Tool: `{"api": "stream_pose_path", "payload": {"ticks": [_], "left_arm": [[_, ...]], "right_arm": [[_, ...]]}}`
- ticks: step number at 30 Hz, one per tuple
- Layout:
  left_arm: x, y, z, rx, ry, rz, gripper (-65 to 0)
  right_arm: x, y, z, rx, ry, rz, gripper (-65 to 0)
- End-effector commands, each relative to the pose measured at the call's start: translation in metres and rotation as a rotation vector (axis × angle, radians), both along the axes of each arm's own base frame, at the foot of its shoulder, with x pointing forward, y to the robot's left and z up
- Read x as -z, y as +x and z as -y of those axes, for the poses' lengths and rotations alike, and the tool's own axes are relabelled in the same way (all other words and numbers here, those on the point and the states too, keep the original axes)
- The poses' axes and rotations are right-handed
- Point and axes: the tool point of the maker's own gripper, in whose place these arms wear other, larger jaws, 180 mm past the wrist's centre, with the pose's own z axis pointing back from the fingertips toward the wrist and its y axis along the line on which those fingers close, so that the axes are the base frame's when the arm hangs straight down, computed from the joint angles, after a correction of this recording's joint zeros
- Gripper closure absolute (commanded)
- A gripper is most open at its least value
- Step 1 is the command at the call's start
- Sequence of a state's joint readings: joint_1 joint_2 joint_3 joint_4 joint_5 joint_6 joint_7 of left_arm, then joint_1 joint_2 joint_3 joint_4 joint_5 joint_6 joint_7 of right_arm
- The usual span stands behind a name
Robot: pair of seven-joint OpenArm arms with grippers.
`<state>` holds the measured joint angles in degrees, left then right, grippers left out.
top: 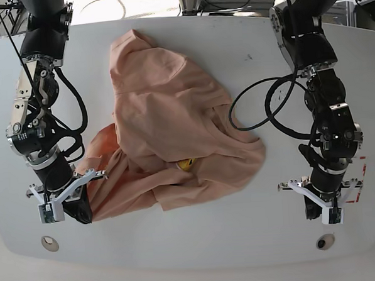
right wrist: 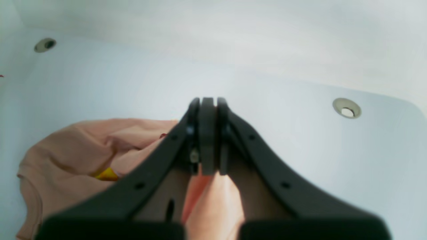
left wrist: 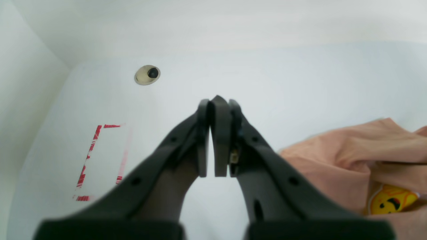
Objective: Fold the T-shirt properly
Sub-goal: 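Release the shirt with the left gripper and lift it away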
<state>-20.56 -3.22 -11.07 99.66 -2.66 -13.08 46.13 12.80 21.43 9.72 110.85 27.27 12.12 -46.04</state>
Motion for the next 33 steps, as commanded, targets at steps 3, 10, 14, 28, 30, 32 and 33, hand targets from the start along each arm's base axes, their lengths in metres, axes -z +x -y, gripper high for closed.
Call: {"api": "stream_pose_path", "payload": {"ticks": [3, 10, 14, 28, 30, 32, 33], "left_arm": [[0.0, -0.001, 0.012, 0.03, 0.011, 0.014, -20.4], [0.026, -0.014, 0.024, 0.062, 0.006, -0.026, -46.5], [0.047, -0.033, 0.032, 0.079, -0.01, -0.079, -56.7], [0.096, -0.079, 0.031, 0.135, -0.041, -0.231, -57.7], [0.099, -0.082, 0.029, 0.131, -0.042, -0.239, -57.2], [0.104, -0.085, 0.026, 0.124, -0.044, -0.251, -57.0], [0.108, -0.09, 0.025, 0.113, -0.06, -0.262, -56.8]], "right_arm": [[-0.001, -0.004, 0.008, 0.028, 0.024, 0.022, -0.2], [0.016, -0.011, 0.01, 0.04, 0.041, -0.017, -0.2], [0.014, -0.011, 0.005, 0.025, 0.04, -0.009, -0.2], [0.024, -0.015, 0.01, 0.035, 0.036, -0.027, -0.5], [0.025, -0.015, 0.011, 0.036, 0.037, -0.03, -0.5], [0.026, -0.016, 0.01, 0.034, 0.039, -0.031, -0.4], [0.027, -0.017, 0.009, 0.03, 0.037, -0.036, -0.4]]}}
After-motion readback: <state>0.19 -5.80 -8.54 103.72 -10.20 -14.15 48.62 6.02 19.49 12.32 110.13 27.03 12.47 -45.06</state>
